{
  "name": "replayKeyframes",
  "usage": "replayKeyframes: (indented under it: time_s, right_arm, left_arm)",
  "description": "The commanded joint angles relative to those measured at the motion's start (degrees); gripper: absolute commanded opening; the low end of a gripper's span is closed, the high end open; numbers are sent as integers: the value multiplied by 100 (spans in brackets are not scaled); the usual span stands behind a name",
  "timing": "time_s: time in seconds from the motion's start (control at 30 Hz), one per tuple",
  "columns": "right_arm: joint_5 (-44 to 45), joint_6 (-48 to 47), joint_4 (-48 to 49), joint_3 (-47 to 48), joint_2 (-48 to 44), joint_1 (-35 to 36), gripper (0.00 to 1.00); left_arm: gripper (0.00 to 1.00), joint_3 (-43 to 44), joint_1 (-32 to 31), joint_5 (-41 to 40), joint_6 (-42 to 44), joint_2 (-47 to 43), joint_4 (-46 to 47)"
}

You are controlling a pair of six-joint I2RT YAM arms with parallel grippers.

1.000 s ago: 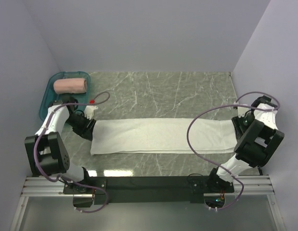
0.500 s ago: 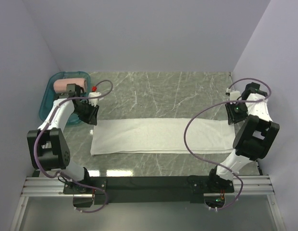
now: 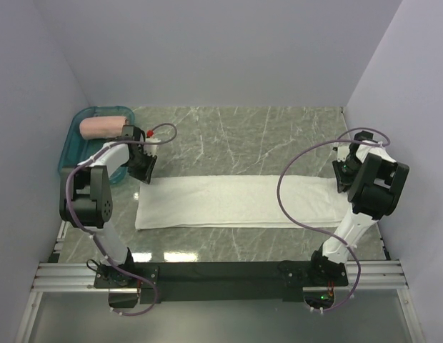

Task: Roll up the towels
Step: Fold the towel

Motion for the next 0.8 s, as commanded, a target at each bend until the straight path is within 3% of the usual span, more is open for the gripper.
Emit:
replayKeyframes:
  time_s: [0.0, 0.27, 0.5, 0.77]
  right_arm:
    - [380, 109, 498, 78, 257, -10, 31]
    - [109, 215, 208, 254, 91, 210, 32]
    - [-147, 110, -451, 693, -506, 201, 36]
    - [239, 162, -1118, 387, -902, 79, 45]
  left_arm:
    - [31, 351, 11, -378, -167, 255, 191]
    - [27, 684, 11, -317, -325, 705, 244]
    - [42, 1071, 38, -132, -282, 389, -159]
    - [50, 1134, 38, -159, -168, 29, -679]
